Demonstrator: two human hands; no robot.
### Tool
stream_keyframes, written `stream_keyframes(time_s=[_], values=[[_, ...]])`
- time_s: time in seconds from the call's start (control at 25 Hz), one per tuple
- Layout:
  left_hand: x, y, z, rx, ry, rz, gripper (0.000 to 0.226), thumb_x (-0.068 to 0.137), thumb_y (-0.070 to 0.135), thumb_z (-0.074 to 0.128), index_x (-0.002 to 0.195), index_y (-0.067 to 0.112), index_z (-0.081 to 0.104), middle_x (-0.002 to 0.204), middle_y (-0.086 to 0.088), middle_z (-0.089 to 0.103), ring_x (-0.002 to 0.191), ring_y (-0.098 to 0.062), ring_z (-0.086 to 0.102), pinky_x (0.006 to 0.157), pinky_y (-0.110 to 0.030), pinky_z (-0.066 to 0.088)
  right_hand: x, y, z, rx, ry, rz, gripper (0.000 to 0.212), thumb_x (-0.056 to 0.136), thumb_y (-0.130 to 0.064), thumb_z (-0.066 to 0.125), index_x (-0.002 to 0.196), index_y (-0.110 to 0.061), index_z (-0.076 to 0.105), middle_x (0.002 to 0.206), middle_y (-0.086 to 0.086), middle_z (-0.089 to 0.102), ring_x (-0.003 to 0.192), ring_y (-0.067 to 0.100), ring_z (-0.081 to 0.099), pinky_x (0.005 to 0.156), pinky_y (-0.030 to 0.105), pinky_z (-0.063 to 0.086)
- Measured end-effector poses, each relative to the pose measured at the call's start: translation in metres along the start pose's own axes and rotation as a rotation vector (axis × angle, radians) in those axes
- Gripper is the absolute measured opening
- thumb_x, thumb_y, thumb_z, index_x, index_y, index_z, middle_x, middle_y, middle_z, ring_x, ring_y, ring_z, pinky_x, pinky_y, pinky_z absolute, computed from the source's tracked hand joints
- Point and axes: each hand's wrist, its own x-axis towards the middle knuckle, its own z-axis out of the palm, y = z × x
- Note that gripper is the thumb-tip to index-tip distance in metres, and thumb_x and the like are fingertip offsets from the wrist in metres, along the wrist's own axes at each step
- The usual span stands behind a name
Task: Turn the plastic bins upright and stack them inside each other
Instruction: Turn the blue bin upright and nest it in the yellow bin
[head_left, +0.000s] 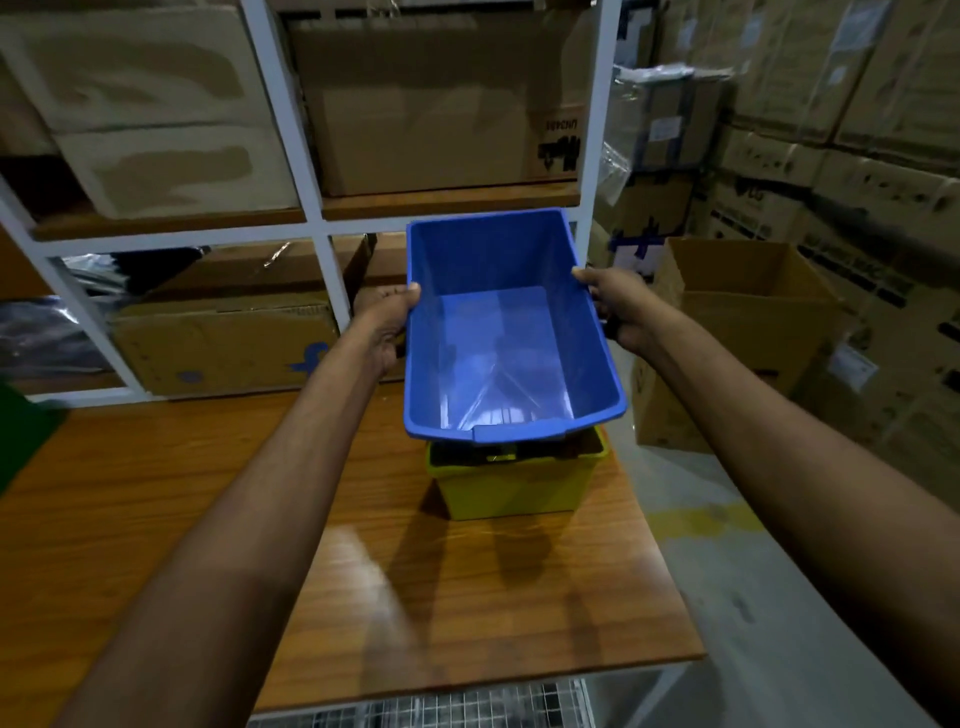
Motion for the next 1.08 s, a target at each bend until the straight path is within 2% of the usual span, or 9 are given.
stream_keyframes(time_s=[0.08,0.2,0.32,0.44,0.52,0.6,0.76,0.92,1.08], values=[[0.004,-0.009,0.003,0.001,0.008,-0.049,0.018,0.105,0.024,0.054,0.107,0.009,0.064,0.091,-0.009,0.073,0.063,-0.016,0.07,0.052,-0.03,0.058,0.007,0.011,-0.001,-0.003,-0.017,0.044,0.035,0.104,-0.032,0.053,0.131,-0.012,0.059,0.083,-0.001,0.056,0.067,0.013,0.054,0.058,0.029,0.047],[0.007,-0.021,0.004,0.021,0.008,-0.116,0.02,0.106,0.022,0.053,0.09,0.014,0.062,0.058,0.0,0.072,0.043,-0.01,0.067,0.036,-0.025,0.052,0.018,0.029,-0.001,-0.004,-0.02,0.112,0.036,0.103,-0.029,0.053,0.132,-0.009,0.058,0.095,0.004,0.058,0.075,0.016,0.056,0.061,0.03,0.049],[0.014,-0.035,0.007,0.055,0.043,-0.172,0.019,0.106,0.02,0.053,0.09,0.012,0.061,0.063,-0.002,0.067,0.041,-0.009,0.063,0.037,-0.024,0.052,0.026,0.043,0.0,-0.003,0.014,0.173,0.037,0.102,-0.027,0.056,0.133,-0.007,0.057,0.098,0.005,0.058,0.076,0.018,0.057,0.058,0.031,0.048],[0.019,-0.049,0.013,0.089,0.003,-0.238,0.019,0.108,0.023,0.047,0.1,0.011,0.06,0.067,-0.005,0.066,0.045,-0.012,0.063,0.048,-0.032,0.055,0.032,0.053,-0.002,0.01,0.037,0.222,0.034,0.101,-0.026,0.058,0.13,-0.007,0.057,0.094,0.005,0.058,0.075,0.018,0.057,0.053,0.03,0.047],[0.023,-0.054,0.016,0.068,-0.016,-0.28,0.022,0.109,0.024,0.046,0.096,0.011,0.06,0.074,-0.007,0.068,0.057,-0.016,0.066,0.048,-0.031,0.056,0.036,0.058,-0.005,0.02,0.051,0.236,0.031,0.1,-0.025,0.059,0.126,-0.009,0.058,0.094,0.005,0.06,0.077,0.018,0.059,0.052,0.03,0.047],[0.027,-0.057,0.019,0.075,-0.011,-0.281,0.018,0.108,0.021,0.047,0.104,0.011,0.061,0.083,-0.006,0.066,0.067,-0.017,0.063,0.045,-0.028,0.057,0.039,0.06,-0.006,0.013,0.06,0.24,0.026,0.1,-0.023,0.058,0.122,-0.009,0.058,0.093,0.005,0.06,0.078,0.018,0.059,0.054,0.031,0.047],[0.037,-0.066,0.026,0.119,-0.018,-0.261,0.015,0.108,0.018,0.045,0.116,0.012,0.057,0.093,-0.007,0.064,0.069,-0.016,0.06,0.075,-0.036,0.054,0.046,0.069,-0.009,-0.028,0.069,0.26,0.018,0.102,-0.023,0.057,0.113,-0.01,0.057,0.091,0.005,0.059,0.076,0.018,0.058,0.057,0.032,0.049],[0.039,-0.07,0.025,0.135,0.0,-0.282,0.023,0.107,0.019,0.048,0.089,0.014,0.06,0.077,-0.002,0.061,0.062,-0.012,0.057,0.042,-0.023,0.053,0.049,0.072,-0.008,-0.044,0.078,0.273,0.013,0.101,-0.023,0.057,0.107,-0.011,0.057,0.088,0.005,0.057,0.074,0.017,0.056,0.058,0.032,0.049],[0.037,-0.07,0.024,0.153,0.031,-0.296,0.025,0.108,0.021,0.047,0.085,0.015,0.057,0.053,0.001,0.056,0.029,-0.005,0.051,0.033,-0.019,0.045,0.045,0.071,-0.01,-0.015,0.083,0.274,0.008,0.1,-0.021,0.057,0.103,-0.013,0.057,0.092,0.004,0.057,0.077,0.017,0.057,0.058,0.031,0.049]])
